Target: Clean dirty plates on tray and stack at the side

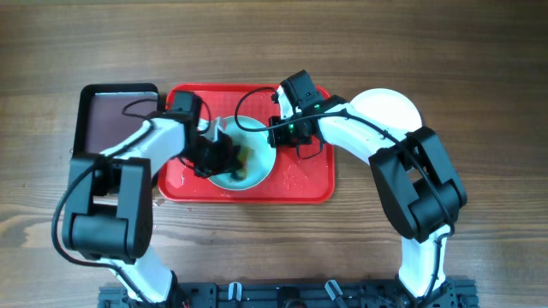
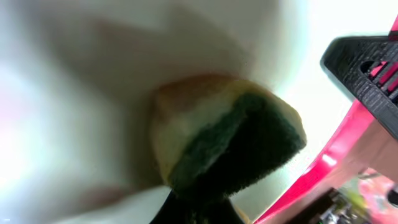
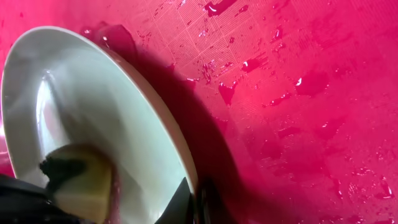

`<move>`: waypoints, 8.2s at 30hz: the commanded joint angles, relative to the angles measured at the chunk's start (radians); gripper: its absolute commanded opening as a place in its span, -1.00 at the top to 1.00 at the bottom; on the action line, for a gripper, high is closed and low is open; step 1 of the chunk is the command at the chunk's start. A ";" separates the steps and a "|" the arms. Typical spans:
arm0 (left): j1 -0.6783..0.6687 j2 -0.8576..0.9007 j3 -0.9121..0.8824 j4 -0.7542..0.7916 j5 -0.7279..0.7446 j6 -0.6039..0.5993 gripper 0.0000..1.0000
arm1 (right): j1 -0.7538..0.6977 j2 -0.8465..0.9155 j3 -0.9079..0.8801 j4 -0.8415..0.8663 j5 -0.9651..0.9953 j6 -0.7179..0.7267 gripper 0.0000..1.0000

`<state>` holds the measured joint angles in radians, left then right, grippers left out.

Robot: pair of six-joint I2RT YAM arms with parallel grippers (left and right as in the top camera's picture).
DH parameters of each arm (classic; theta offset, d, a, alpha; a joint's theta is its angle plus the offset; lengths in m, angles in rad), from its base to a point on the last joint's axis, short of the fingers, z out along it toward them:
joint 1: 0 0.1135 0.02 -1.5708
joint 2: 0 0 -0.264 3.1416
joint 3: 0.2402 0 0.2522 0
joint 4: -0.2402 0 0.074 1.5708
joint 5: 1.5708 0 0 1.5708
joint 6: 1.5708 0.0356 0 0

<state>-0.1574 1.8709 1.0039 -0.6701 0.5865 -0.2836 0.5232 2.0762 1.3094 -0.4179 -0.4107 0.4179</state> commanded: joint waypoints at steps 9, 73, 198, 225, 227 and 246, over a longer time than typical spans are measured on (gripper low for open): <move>-0.087 0.024 -0.018 0.249 -0.394 -0.406 0.92 | 0.011 0.030 0.008 0.015 -0.024 0.027 0.91; -0.087 0.015 -0.003 0.049 -0.490 -0.241 0.92 | 0.011 0.030 0.008 0.016 -0.024 0.027 0.91; 0.109 -0.201 0.190 -0.080 -0.405 -0.153 0.92 | 0.030 0.003 0.004 -0.061 0.351 0.314 0.90; -0.166 -0.101 -0.024 0.301 -0.737 -0.008 0.92 | 0.030 0.003 0.004 -0.030 0.317 0.211 0.92; -0.166 -0.066 -0.024 0.305 -0.735 -0.008 0.92 | 0.030 0.003 0.004 -0.030 0.317 0.211 0.92; -0.166 -0.022 -0.024 0.638 -0.857 -0.007 0.92 | 0.030 0.003 0.004 -0.027 0.318 0.206 0.92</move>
<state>-0.3244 1.8366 0.9833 -0.0719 -0.1677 -0.3031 0.5526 2.0476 1.3247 -0.4404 -0.0868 0.6495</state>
